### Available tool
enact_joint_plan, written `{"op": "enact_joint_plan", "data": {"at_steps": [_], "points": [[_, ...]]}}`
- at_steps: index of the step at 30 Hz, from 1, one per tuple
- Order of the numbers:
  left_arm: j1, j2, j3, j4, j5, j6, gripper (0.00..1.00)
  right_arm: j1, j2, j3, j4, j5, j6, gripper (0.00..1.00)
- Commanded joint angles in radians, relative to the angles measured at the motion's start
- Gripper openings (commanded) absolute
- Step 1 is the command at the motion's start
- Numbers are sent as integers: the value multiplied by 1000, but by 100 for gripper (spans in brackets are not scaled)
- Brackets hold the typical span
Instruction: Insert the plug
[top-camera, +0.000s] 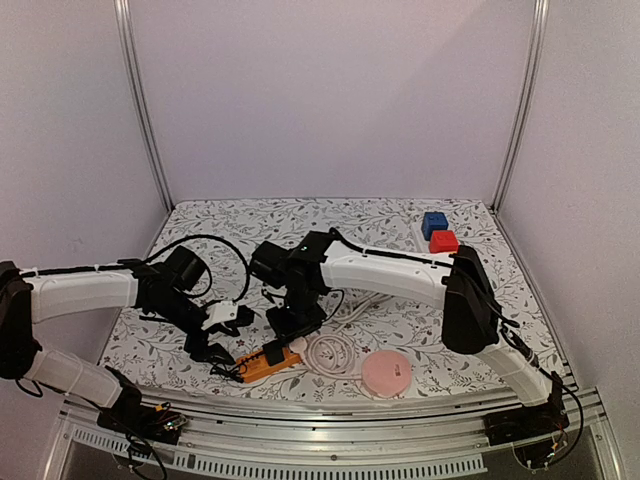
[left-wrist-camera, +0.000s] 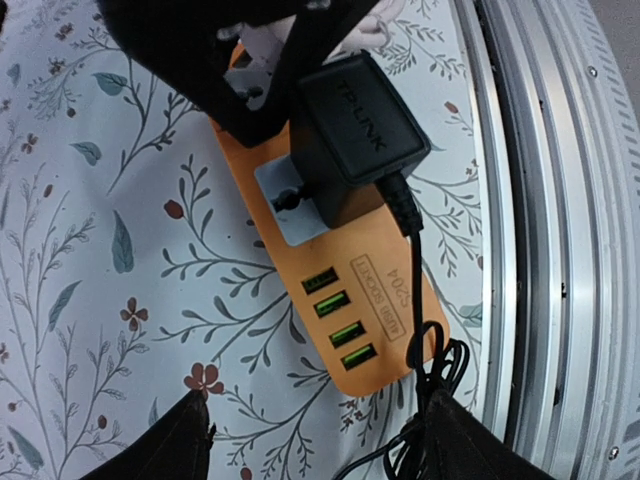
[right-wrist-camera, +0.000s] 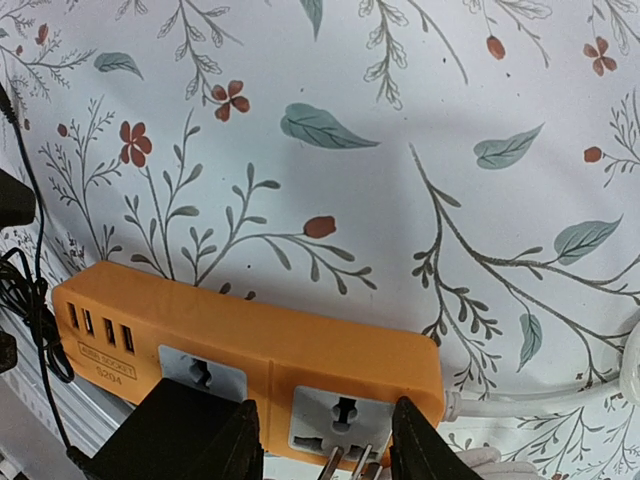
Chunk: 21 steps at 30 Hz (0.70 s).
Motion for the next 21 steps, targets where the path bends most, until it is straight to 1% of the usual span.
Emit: {"op": "enact_joint_plan", "data": {"at_steps": [1, 4, 8, 10, 12, 16, 21], "points": [[7, 10, -9, 0, 8, 1, 72, -4, 57, -34, 26, 26, 7, 42], [7, 12, -11, -2, 10, 1, 72, -5, 44, -40, 27, 41, 5, 42], [6, 14, -12, -1, 11, 3, 72, -6, 17, -48, 28, 77, -5, 46], [6, 14, -11, -2, 12, 1, 73, -7, -2, -48, 45, 82, -15, 54], [6, 16, -10, -3, 12, 1, 73, -9, -21, -48, 70, 86, -25, 58], [7, 20, -8, -6, 12, -1, 73, -13, -76, -49, 107, 157, -49, 60], [7, 23, -3, -9, 9, -2, 73, -13, -151, -80, 152, 175, -102, 60]]}}
